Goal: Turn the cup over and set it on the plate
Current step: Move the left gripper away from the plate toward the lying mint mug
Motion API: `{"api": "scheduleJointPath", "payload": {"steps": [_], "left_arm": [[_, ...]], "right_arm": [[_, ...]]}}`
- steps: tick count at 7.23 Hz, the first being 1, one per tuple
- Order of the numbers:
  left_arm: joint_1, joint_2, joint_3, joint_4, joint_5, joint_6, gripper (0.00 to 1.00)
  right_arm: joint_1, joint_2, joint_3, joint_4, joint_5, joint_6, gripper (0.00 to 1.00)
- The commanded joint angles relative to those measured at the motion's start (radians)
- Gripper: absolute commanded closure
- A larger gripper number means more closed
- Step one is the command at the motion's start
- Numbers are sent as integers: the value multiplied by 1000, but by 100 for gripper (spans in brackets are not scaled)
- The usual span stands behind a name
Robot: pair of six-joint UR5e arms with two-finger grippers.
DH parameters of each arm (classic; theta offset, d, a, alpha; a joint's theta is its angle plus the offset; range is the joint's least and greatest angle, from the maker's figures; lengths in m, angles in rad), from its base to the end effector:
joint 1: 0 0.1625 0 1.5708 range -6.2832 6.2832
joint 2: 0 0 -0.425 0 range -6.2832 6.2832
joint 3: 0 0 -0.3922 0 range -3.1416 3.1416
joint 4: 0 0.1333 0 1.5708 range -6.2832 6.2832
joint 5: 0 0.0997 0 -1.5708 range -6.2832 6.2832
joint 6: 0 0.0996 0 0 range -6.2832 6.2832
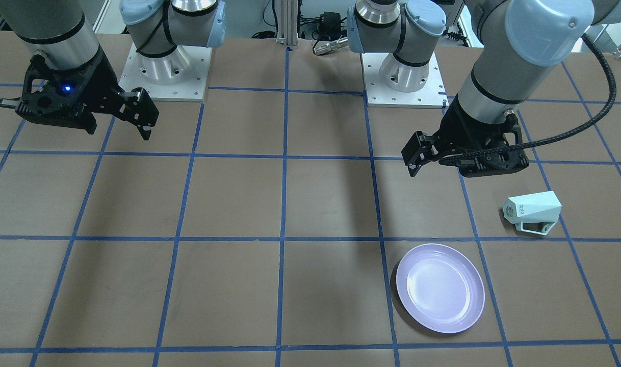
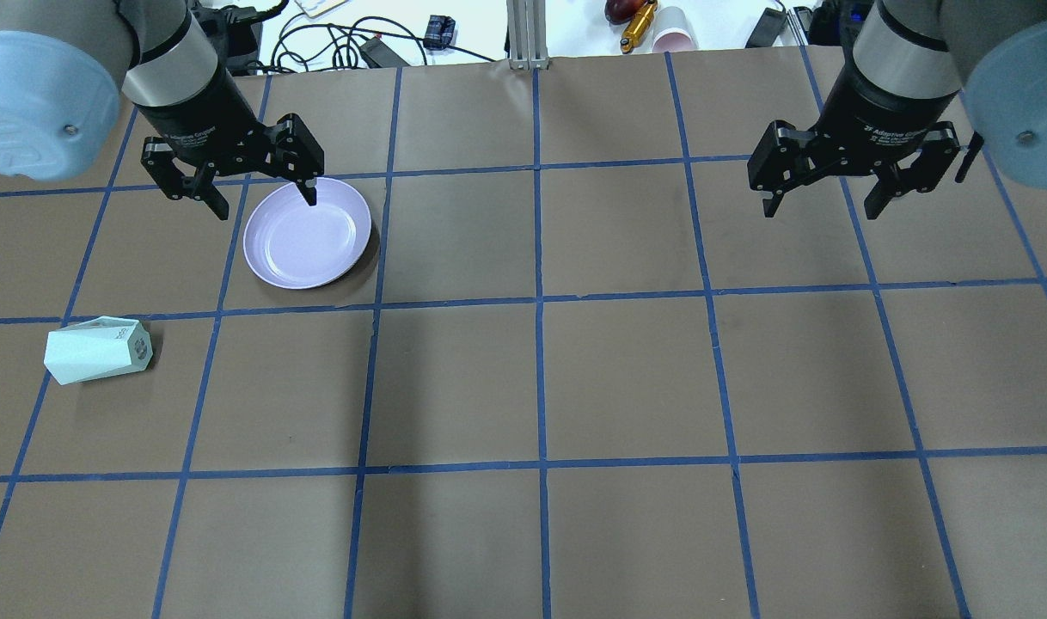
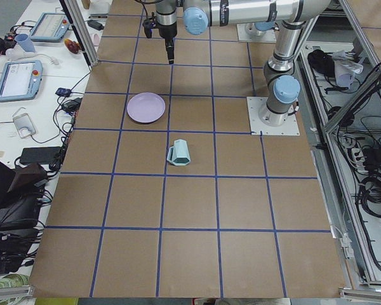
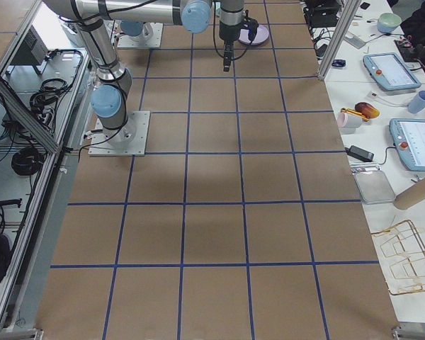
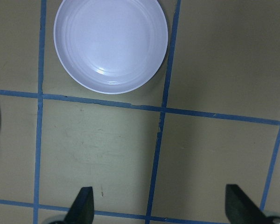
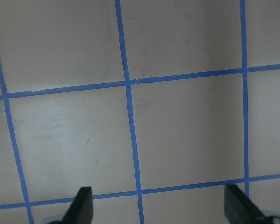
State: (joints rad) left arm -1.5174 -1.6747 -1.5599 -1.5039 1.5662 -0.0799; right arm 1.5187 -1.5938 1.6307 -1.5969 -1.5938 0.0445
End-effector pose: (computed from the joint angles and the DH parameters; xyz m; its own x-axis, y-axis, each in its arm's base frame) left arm -0.1052 -0.5380 0.4466 -0.9911 -0.1330 0.0025 -0.1329 0.9908 0.0264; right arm 0.1058 -0.4869 0.4723 -0.9951 0.0962 0.0235 0.0964 0.9953 0.0098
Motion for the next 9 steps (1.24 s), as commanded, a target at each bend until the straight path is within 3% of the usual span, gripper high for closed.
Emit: {"api": "scheduleJointPath", "payload": {"steps": [1,9], "left_arm": [[0,3,-2,1,0,5,0],[6,29,-6,-7,-2,6,0]], "right_arm": [[0,0,0,0,0,0,0],[0,0,0,0,0,0,0]]}}
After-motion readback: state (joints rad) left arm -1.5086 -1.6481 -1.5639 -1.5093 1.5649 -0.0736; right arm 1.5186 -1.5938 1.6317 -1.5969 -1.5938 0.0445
